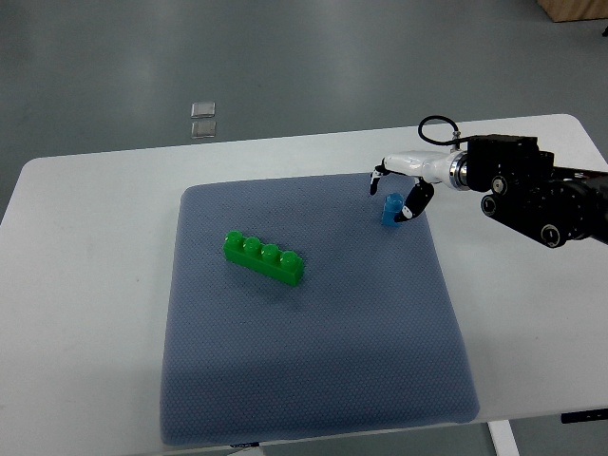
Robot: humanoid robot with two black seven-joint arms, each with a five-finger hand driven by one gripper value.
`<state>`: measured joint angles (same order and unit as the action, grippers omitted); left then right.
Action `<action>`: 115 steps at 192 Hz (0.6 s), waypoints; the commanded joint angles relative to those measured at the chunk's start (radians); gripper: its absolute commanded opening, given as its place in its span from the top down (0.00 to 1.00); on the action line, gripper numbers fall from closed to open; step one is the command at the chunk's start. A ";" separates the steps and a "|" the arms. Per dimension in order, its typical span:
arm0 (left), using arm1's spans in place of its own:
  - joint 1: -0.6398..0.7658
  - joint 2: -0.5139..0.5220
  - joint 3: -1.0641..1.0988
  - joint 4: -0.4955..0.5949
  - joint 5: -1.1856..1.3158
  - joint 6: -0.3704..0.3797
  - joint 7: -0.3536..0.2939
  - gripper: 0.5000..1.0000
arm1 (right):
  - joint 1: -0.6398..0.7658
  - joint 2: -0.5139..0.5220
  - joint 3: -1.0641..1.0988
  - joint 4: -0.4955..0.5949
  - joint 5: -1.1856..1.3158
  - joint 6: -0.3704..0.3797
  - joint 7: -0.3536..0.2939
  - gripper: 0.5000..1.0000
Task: Stack blue block on green block with right hand
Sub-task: 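Lower the right hand around the blue block, fingers open, then close the right hand fingers on the blue block and lift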
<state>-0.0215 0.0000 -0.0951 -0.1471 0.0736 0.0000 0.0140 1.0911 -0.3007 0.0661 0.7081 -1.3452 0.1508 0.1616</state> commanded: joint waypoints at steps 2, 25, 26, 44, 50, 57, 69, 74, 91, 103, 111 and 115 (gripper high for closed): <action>0.000 0.000 0.000 0.000 0.000 0.000 0.000 0.00 | -0.002 0.000 0.000 0.001 0.000 0.004 0.004 0.33; 0.000 0.000 0.000 0.000 0.000 0.000 0.000 0.00 | -0.003 0.000 0.000 0.001 0.001 0.009 0.007 0.35; 0.000 0.000 0.000 0.000 0.000 0.000 0.000 0.00 | -0.003 0.000 0.000 0.001 0.001 0.009 0.007 0.35; 0.000 0.000 0.000 0.000 0.000 0.000 0.000 0.00 | -0.005 0.000 0.000 0.001 0.001 0.009 0.007 0.35; 0.000 0.000 0.000 0.000 0.000 0.000 0.000 0.00 | -0.005 0.000 0.000 0.001 0.001 0.010 0.007 0.35; 0.000 0.000 0.000 0.000 0.000 0.000 0.000 0.00 | -0.005 0.000 0.001 0.001 0.001 0.010 0.007 0.36; 0.000 0.000 0.000 0.000 0.000 0.000 0.000 0.00 | -0.005 0.000 0.000 0.001 0.001 0.010 0.007 0.36; 0.000 0.000 0.000 0.001 0.000 0.000 0.000 0.00 | -0.003 0.000 0.000 0.001 0.001 0.010 0.007 0.37; 0.000 0.000 0.000 0.001 0.000 0.000 0.000 0.00 | -0.002 0.000 0.000 0.001 0.003 0.012 0.007 0.41; 0.000 0.000 0.000 0.001 0.000 0.000 0.001 0.00 | -0.002 -0.002 0.000 0.001 0.003 0.012 0.009 0.44; 0.000 0.000 0.000 0.001 0.000 0.000 0.000 0.00 | -0.002 -0.002 0.000 0.001 0.003 0.012 0.009 0.48; 0.000 0.000 0.000 0.000 0.000 0.000 0.000 0.00 | -0.002 -0.002 0.000 0.002 0.003 0.013 0.009 0.49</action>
<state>-0.0215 0.0000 -0.0951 -0.1466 0.0736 0.0000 0.0143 1.0882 -0.3008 0.0661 0.7087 -1.3425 0.1621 0.1700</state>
